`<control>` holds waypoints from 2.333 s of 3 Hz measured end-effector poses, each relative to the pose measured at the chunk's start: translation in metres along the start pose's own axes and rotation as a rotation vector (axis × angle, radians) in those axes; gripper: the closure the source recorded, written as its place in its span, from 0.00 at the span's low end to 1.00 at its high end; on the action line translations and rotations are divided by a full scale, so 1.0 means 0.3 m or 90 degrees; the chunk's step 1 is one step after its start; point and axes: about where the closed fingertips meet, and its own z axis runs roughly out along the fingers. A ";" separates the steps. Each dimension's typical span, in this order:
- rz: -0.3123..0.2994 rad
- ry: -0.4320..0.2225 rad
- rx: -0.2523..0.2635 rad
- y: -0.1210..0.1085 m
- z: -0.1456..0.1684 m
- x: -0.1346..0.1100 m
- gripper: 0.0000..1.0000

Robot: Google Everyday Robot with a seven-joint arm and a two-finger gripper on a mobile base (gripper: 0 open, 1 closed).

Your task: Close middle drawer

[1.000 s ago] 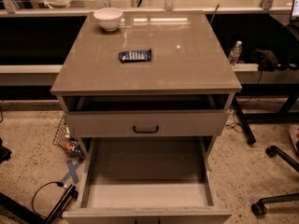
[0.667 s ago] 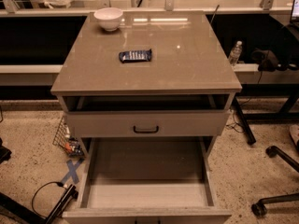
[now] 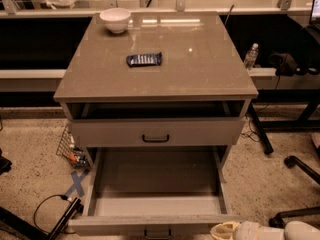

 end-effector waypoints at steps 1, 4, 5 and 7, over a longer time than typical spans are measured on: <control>0.000 0.000 0.000 0.000 0.000 0.000 1.00; -0.031 0.015 -0.009 -0.267 0.185 -0.200 1.00; -0.035 0.025 -0.015 -0.348 0.240 -0.250 1.00; -0.029 0.048 -0.022 -0.482 0.329 -0.295 1.00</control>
Offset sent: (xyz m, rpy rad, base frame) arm 0.1240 0.0327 0.0165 -0.0438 -0.0591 0.0487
